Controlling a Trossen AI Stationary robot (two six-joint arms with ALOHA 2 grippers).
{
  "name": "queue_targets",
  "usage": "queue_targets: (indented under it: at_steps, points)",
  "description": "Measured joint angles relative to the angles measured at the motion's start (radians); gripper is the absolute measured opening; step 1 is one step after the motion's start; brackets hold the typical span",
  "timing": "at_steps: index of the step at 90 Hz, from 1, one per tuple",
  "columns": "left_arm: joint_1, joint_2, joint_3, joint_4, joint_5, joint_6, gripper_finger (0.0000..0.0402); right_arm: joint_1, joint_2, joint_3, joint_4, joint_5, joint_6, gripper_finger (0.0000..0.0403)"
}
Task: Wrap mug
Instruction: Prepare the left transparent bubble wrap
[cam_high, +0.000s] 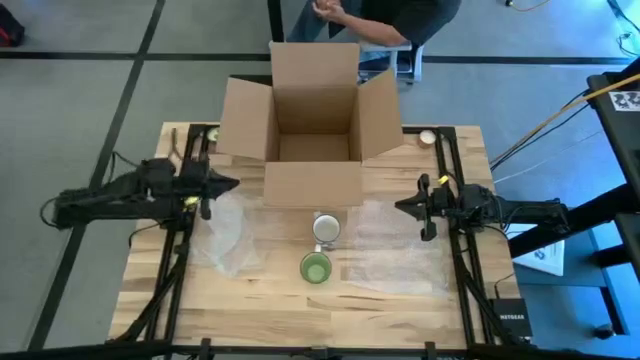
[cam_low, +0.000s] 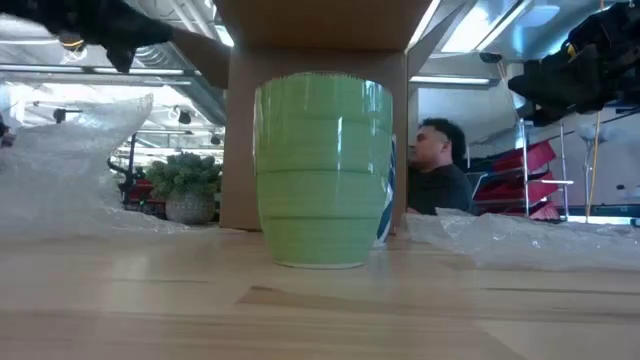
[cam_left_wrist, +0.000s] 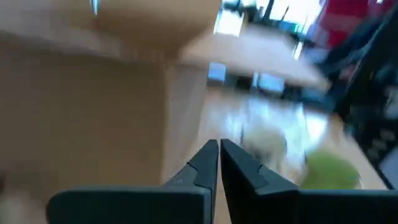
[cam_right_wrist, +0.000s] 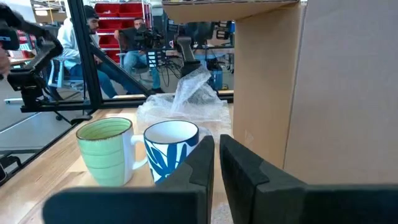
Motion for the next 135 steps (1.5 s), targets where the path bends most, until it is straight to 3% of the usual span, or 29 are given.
queue_targets:
  at_steps: [16, 32, 73, 87, 120, 135]
  points:
    - [0.0, 0.221, 0.269, -0.365, 0.046, -0.04, 0.0, 0.0, 0.0, 0.0, 0.0, 0.0, 0.0, 0.0012]
    - [0.007, 0.321, 0.35, -0.449, 0.085, -0.13, 0.0005, 0.0, 0.0, 0.0, 0.0, 0.0, 0.0, 0.0012]
    - [0.123, 0.402, 0.349, -0.696, 0.066, -0.17, 0.0175, 0.0, 0.0, 0.0, 0.0, 0.0, 0.0, 0.0012]
    - [0.144, 0.402, 0.287, -0.747, 0.078, -0.148, 0.0217, 0.0, 0.0, 0.0, 0.0, 0.0, 0.0, 0.0012]
    - [0.144, 0.405, 0.067, -0.605, 0.104, -0.03, 0.0234, 0.0, 0.0, 0.0, 0.0, 0.0, 0.0, 0.0012]
    - [0.139, 0.408, 0.051, -0.613, 0.166, -0.069, 0.0228, 0.0, 0.0, 0.0, 0.0, 0.0, 0.0, 0.0012]
